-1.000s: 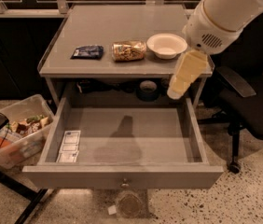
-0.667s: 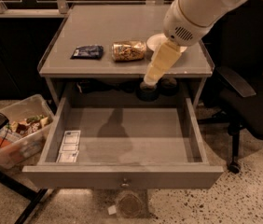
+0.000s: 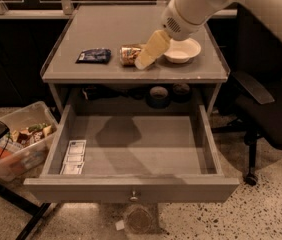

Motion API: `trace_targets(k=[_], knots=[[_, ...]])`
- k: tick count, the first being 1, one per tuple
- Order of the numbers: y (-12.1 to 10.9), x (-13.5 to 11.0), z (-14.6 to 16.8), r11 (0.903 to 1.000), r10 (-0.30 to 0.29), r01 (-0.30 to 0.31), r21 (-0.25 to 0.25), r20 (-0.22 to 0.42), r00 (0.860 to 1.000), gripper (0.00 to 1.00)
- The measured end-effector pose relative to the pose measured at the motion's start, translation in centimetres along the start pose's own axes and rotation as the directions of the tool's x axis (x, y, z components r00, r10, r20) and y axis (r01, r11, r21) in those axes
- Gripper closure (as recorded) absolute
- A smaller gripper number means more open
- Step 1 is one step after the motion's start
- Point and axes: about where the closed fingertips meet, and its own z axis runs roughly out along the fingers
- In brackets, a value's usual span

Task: Place orange can into top drawer

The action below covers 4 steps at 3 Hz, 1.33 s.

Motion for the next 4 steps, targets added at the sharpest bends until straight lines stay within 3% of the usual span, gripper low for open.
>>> trace_targets(k=[1,3,4], knots=[[-0.3,-0.2,0.1,0.9983,0.059,-0.059,0.002,0.004,0.998,0.00],[0.1,-0.7,0.1,0.9975,0.071,-0.071,-0.002,0.015,0.997,0.00],[0.9,-3.3,1.8,0.9988,0.047,-0.046,-0.016,0.078,0.996,0.00]])
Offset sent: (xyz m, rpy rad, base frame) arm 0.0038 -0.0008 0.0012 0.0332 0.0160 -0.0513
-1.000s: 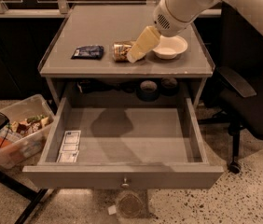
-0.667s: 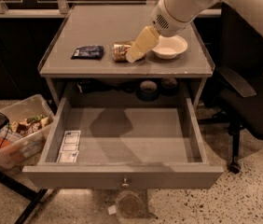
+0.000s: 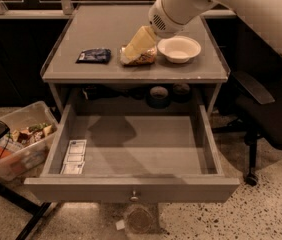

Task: Place orange can into top drawer

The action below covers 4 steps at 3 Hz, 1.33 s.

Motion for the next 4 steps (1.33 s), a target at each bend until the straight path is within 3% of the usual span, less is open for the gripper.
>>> trace_targets(k=[2,4], knots=[[0.5,-5.0,4.3,0.9984,-0.049,0.053,-0.022,0.126,0.991,0.00],[0.0,-6.4,9.0,0.9972,-0.039,0.047,-0.058,0.124,0.992,0.00]])
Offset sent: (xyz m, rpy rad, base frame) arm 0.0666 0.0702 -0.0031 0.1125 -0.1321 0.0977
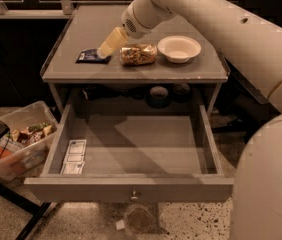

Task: Place orange can into top drawer

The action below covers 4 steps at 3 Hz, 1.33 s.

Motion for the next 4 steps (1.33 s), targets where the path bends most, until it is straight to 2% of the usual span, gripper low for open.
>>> trace_targets(k=[2,4], knots=[[-2.6,1.1,4.0,0.9984,0.053,-0.052,0.021,-0.051,0.997,0.00],[-3.6,2.8,5.5,0.9973,0.070,-0.068,0.028,-0.095,0.993,0.00]])
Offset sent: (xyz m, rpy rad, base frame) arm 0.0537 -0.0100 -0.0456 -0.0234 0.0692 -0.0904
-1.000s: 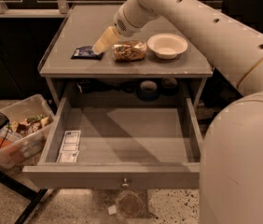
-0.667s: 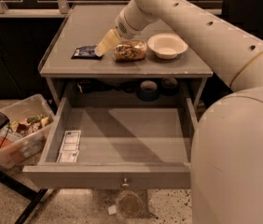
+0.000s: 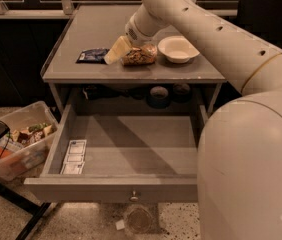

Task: Place orange can into top drawer

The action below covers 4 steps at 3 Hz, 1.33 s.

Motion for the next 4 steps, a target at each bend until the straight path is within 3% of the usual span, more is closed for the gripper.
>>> trace_targets(k=[2,4], knots=[[-0.6,2.0,0.7,0.9995,-0.031,0.031,-0.012,-0.044,0.999,0.00],[-1.0,2.5,1.3,0.9965,-0.080,0.079,-0.026,-0.055,0.995,0.42]])
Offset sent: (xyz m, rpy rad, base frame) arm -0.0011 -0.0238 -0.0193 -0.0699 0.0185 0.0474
